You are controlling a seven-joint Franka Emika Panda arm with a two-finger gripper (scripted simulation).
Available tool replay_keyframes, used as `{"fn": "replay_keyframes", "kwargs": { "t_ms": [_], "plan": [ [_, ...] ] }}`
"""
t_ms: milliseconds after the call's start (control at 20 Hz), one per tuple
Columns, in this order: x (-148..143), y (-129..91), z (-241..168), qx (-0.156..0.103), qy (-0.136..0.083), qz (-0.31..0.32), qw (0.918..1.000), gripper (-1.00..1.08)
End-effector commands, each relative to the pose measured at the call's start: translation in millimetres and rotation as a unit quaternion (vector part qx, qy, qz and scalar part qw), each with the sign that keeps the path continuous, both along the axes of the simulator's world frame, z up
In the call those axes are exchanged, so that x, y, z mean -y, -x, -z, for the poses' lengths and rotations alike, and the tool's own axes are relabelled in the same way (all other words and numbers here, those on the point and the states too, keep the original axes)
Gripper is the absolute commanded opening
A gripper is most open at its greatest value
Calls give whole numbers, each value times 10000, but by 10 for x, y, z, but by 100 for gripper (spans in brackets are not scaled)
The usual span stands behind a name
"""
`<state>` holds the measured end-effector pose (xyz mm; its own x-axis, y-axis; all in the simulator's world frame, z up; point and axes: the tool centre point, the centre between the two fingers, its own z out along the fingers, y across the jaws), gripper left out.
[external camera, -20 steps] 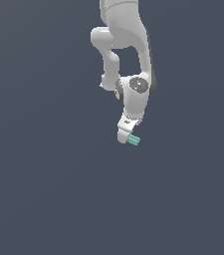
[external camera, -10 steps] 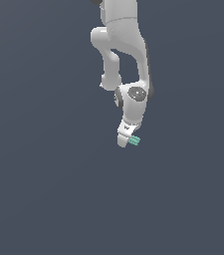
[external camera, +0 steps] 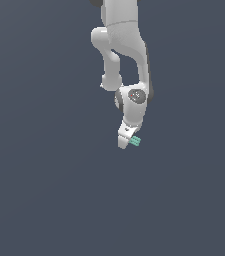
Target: Pick up the object and move it to a goal position.
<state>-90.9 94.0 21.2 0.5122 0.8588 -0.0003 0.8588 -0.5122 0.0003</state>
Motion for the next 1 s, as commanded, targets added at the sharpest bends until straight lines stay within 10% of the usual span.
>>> {"fn": "replay_keyframes", "kwargs": {
  "t_ms": [0, 950],
  "plan": [
    [-3, 1, 5, -2, -1, -2, 10000, -100],
    [546, -354, -437, -1, -6, -5, 10000, -100]
  ]
}}
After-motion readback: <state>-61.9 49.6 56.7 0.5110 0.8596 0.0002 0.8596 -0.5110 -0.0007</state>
